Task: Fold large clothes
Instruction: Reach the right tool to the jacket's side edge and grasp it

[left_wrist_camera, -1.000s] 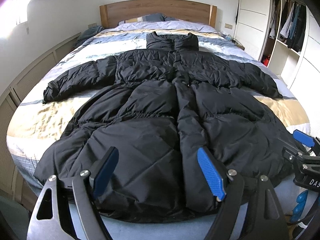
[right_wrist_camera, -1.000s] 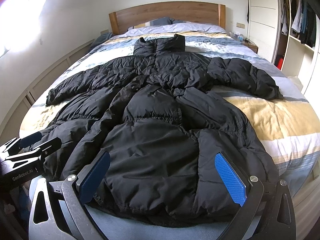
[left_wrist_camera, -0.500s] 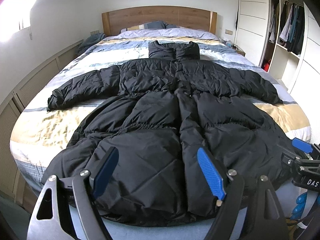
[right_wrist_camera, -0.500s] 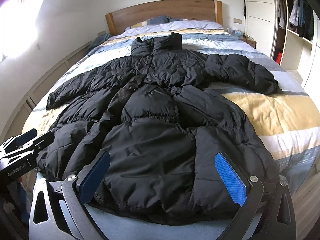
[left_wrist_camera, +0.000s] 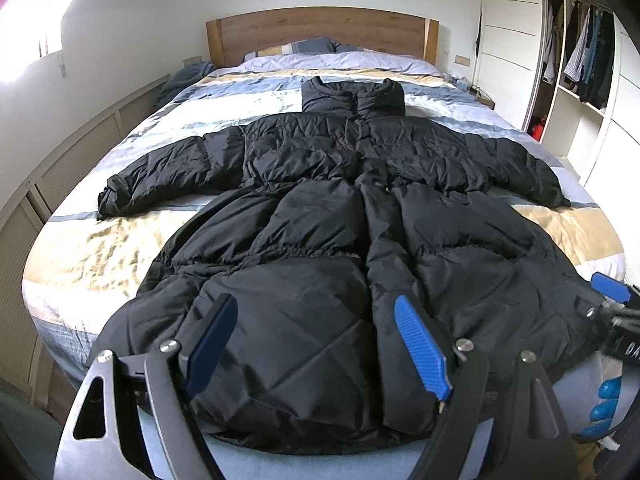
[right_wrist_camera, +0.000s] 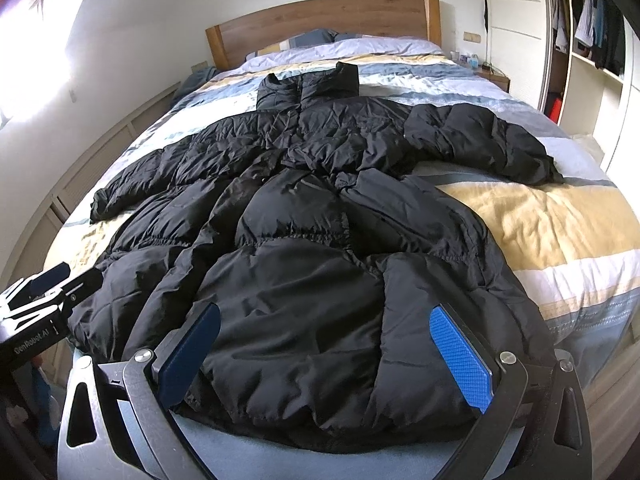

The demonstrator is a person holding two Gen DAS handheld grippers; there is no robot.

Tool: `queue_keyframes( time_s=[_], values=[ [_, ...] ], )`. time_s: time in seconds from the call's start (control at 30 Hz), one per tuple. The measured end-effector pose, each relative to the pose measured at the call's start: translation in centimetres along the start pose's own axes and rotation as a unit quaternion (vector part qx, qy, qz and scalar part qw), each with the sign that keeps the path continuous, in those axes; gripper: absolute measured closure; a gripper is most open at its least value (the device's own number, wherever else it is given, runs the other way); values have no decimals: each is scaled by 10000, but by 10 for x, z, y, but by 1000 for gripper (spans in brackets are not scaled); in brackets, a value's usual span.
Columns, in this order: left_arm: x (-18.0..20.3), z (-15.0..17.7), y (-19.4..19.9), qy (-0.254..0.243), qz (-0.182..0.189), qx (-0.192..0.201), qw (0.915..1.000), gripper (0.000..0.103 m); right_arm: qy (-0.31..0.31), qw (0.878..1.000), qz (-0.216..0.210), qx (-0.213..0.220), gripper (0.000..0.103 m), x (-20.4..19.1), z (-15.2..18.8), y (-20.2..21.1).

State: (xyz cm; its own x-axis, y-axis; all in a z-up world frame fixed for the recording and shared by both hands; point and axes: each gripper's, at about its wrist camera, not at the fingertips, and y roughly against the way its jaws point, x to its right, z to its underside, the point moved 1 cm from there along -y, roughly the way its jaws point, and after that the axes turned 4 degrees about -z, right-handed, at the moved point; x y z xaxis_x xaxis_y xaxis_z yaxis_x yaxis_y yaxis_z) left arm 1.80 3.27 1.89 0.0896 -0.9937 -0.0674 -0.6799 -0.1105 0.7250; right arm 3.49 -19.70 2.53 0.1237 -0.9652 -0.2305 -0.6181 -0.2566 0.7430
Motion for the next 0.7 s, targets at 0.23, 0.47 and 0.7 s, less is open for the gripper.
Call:
queue_keyframes(
  time_s=[0.23,0.47,0.7],
  values=[
    [-22,-63,2,38,-141,264,9995,23,-372,9980,-240,445,0,20,-67,17],
    [-41,-157,-10,263,-347,775,9960,23,-681,9901,-220,1206,0,44,-174,21],
    [-52,-227,-62,371,-606,823,9941,23,-1326,9800,83,1482,0,104,-248,-22]
  ],
)
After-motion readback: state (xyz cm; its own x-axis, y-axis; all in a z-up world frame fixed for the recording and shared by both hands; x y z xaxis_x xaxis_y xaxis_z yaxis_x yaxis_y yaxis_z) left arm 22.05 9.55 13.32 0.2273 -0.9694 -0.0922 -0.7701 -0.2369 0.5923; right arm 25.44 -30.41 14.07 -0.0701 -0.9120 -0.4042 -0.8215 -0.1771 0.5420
